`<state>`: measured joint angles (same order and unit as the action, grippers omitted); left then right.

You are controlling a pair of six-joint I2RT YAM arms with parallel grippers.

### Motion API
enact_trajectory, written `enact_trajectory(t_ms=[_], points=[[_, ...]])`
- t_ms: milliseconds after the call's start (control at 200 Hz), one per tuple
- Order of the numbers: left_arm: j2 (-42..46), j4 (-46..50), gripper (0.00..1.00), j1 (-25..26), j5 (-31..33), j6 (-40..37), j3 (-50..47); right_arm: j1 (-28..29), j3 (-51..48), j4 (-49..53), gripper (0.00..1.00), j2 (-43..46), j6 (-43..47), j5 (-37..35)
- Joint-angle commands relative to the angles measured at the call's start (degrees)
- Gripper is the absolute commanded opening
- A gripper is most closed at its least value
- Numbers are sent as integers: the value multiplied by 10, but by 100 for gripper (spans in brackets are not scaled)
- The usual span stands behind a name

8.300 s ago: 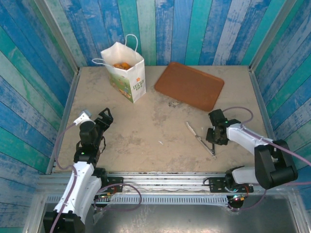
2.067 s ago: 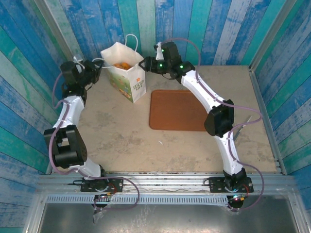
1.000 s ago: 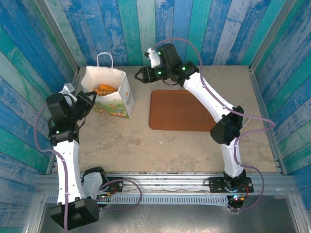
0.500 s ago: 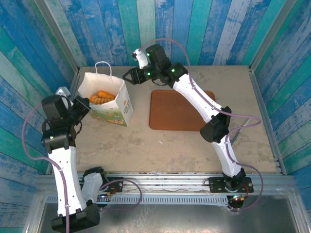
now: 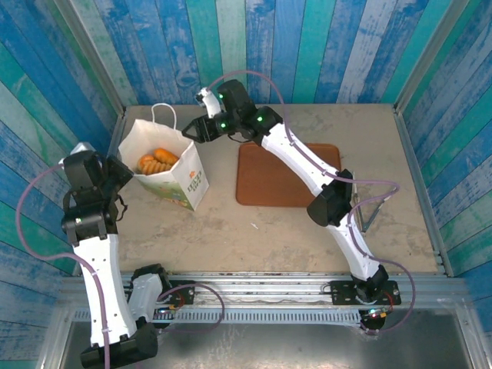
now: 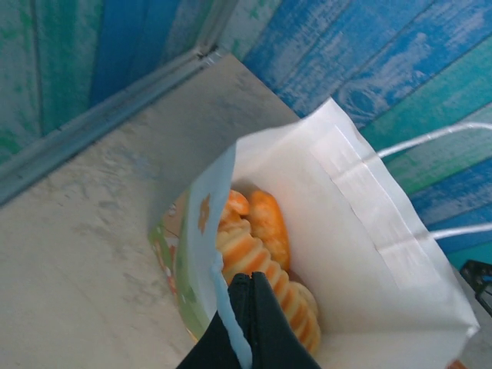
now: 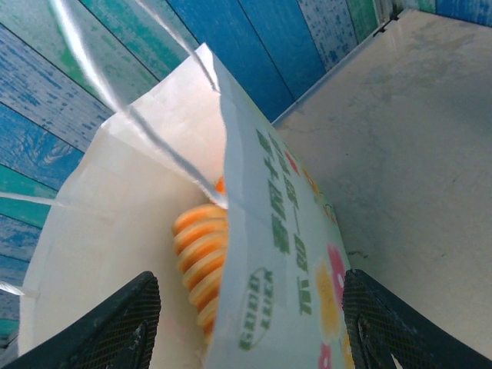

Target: Take the fake bread out of the paper bag

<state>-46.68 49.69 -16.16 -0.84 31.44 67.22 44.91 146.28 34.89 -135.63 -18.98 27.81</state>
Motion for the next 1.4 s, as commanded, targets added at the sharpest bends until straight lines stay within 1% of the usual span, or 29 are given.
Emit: enact_trajectory(t_ms=[0,160,230,346,576,671,746,826,927,1012,1072,1252,1392], points=[[-9,-11,0,-1,56,-31,25,7,17,-16,65,-15,-14,18],[-42,-33,0,-3,23,-50,36,11,18,-43,64,-21,-33,18],[-60,-35,0,-4,7,-58,49,16,18,-65,63,-27,-46,30],[-68,-43,0,-3,-1,-61,49,25,22,-97,63,-35,-51,31],[-62,-50,0,-4,-11,-62,39,28,21,-136,63,-39,-67,-10],[-60,-52,0,-3,-14,-64,37,29,17,-147,62,-33,-64,-44],[-58,-55,0,-4,-17,-64,33,29,18,-168,56,-35,-65,-50],[-58,-57,0,-4,-24,-62,32,29,26,-182,41,-43,-81,-66],[-60,-58,0,-4,-30,-61,34,29,47,-186,29,-53,-93,-73],[-64,-58,0,-4,-34,-61,39,30,40,-185,11,-40,-95,-95],[-71,-59,0,-4,-40,-61,45,26,19,-183,1,-22,-95,-113],[-118,-73,0,-12,-74,-56,90,8,-73,-178,1,42,-120,-149],[-175,-99,0,-13,-98,-47,151,0,-144,-180,1,77,-144,-152]])
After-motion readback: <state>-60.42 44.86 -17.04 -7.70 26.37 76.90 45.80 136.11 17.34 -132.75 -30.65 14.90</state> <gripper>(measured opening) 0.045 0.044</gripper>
